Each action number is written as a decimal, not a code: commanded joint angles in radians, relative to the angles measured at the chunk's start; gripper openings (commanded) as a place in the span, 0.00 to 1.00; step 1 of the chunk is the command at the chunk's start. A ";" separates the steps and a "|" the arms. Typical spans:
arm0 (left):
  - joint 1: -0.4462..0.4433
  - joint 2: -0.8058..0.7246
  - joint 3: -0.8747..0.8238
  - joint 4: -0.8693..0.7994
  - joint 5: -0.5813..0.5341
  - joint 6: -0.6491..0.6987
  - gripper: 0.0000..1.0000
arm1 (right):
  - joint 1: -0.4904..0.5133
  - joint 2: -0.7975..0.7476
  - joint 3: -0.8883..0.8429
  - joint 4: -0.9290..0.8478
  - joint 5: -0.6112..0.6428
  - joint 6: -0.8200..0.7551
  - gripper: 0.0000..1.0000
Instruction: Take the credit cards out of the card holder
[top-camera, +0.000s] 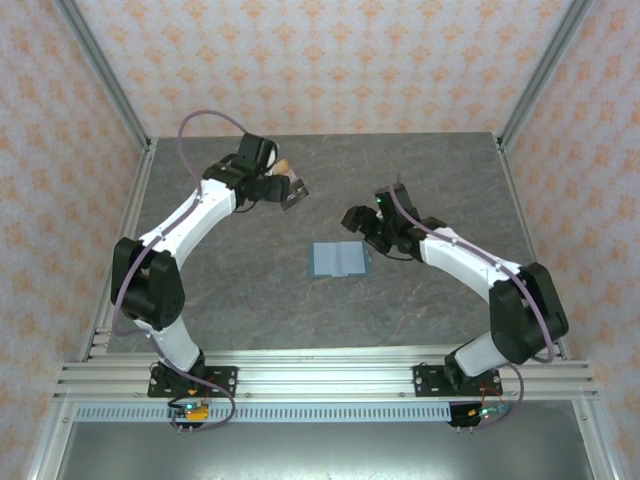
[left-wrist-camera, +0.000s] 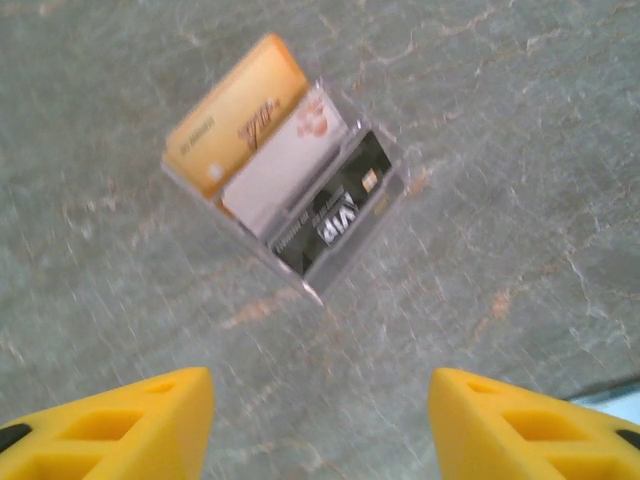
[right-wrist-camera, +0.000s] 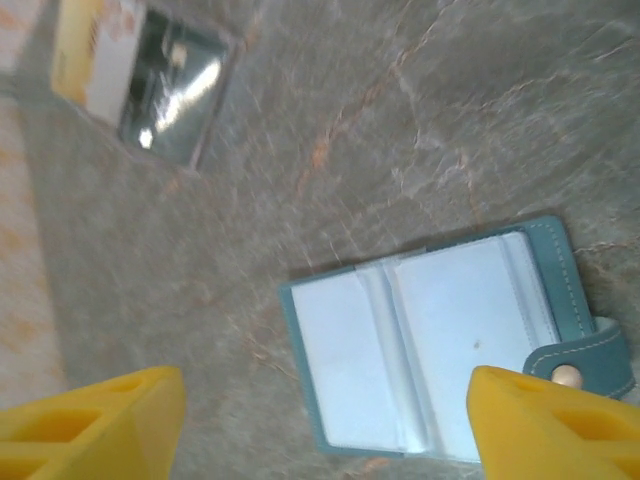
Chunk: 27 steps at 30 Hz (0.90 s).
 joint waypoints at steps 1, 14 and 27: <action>-0.038 -0.045 -0.086 -0.052 -0.061 -0.237 0.57 | 0.053 0.060 0.069 -0.140 0.060 -0.091 0.69; -0.208 -0.088 -0.291 0.085 0.147 -0.594 0.39 | 0.116 0.184 0.114 -0.285 0.214 -0.129 0.49; -0.294 0.080 -0.223 0.090 0.202 -0.654 0.31 | 0.116 0.225 0.116 -0.314 0.250 -0.144 0.55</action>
